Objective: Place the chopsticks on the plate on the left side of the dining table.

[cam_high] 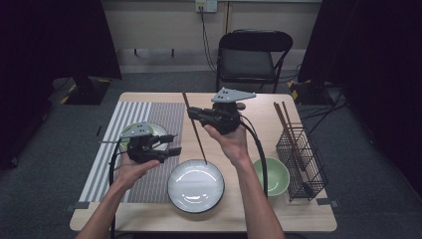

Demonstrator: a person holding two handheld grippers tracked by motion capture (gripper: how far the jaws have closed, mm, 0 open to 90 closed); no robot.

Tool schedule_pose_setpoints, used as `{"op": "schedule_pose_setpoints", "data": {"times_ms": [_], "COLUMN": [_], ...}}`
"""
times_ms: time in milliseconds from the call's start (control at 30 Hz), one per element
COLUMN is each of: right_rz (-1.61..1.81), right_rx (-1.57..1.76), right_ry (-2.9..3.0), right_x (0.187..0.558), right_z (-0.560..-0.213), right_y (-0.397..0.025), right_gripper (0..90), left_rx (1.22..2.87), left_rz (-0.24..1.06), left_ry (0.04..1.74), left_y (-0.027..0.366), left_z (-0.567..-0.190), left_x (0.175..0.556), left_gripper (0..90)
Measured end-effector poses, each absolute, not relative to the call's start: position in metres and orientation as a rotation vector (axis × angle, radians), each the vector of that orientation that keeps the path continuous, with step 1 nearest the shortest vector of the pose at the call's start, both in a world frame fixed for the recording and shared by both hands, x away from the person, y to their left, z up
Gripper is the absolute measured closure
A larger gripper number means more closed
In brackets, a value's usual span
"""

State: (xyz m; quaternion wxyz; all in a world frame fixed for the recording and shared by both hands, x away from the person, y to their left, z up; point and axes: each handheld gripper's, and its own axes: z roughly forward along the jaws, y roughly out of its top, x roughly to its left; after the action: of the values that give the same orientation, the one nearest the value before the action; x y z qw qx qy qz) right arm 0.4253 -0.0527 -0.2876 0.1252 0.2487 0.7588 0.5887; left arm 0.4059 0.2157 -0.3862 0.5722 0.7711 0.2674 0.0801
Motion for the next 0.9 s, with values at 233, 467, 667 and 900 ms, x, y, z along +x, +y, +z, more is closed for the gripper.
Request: {"op": "schedule_pose_setpoints", "data": {"times_ms": [233,467,667,900], "right_rz": [1.705,1.758,1.805,1.817], "right_rx": [0.703,0.681,0.689,0.697], "right_ry": [2.27,2.31,2.304,2.292], "right_x": [0.419,0.415,0.413,0.415], "right_z": [-0.305,-0.317,-0.32,-0.318], "right_y": [-0.022,-0.001,-0.004,-0.01], "right_gripper": [85.2,85.2,85.3,85.2], "left_rx": [1.816,1.801,1.785,1.793], "left_rz": [0.153,0.15,0.159,0.18], "left_ry": [0.604,0.588,0.591,0.565], "left_y": [0.215,0.218,0.224,0.223], "left_z": [-0.384,-0.385,-0.388,-0.385], "left_x": [0.403,0.403,0.404,0.402], "left_gripper": [36.6,48.2,58.9,71.2]}}
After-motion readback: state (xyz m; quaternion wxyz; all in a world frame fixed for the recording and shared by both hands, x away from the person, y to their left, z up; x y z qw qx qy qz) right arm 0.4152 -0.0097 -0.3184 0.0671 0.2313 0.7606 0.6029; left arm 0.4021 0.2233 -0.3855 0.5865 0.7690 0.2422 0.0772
